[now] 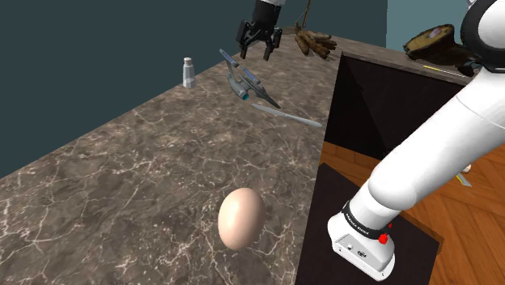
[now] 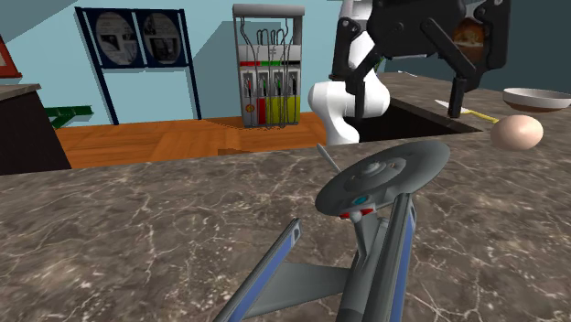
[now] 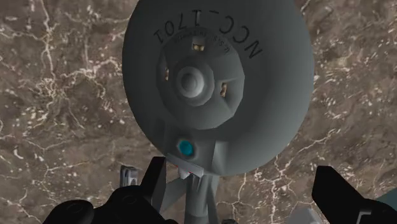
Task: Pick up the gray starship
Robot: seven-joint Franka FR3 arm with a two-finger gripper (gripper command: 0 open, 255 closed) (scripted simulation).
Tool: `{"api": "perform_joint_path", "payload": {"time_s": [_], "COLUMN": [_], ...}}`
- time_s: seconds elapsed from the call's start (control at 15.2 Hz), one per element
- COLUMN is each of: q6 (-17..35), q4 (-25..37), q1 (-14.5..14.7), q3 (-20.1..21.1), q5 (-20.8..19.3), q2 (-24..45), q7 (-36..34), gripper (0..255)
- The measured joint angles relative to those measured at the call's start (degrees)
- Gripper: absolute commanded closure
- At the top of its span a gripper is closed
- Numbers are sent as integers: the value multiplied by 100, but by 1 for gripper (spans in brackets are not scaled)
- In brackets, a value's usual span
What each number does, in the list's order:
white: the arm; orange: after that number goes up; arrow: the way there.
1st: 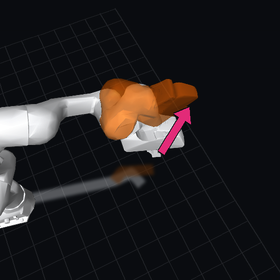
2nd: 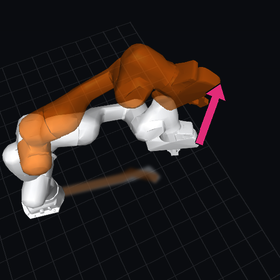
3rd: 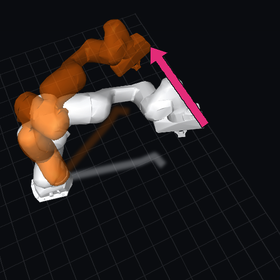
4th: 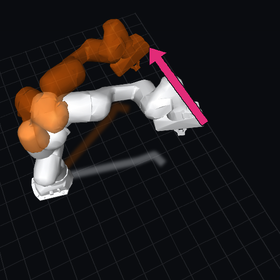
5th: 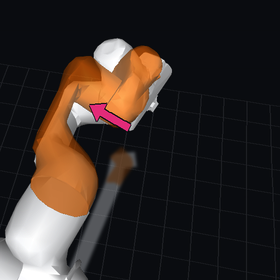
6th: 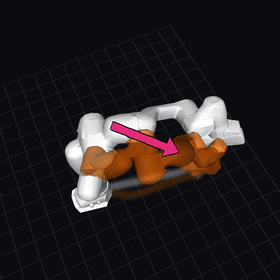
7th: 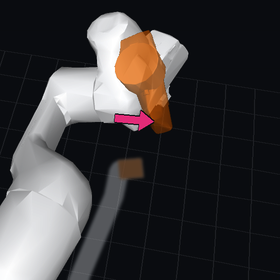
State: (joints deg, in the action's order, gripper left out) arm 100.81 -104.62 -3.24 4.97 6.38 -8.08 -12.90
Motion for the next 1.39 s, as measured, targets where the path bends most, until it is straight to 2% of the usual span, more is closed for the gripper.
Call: {"api": "perform_joint_path", "payload": {"time_s": [0.53,0.73,1.06,1.12,1.39], "q6": [-198,-52,316,345,371], "q4": [1980,2008,1638,1604,1575], "q1": [-6,-11,-8,-11,-14], "q3": [-2,-13,-13,-14,-16], "q5": [-118,-124,-117,-115,-112], "q2": [1849,2032,2033,2029,2022], "q7": [-495,-507,-482,-474,-464], "gripper": [0,0,0,255,255]}}
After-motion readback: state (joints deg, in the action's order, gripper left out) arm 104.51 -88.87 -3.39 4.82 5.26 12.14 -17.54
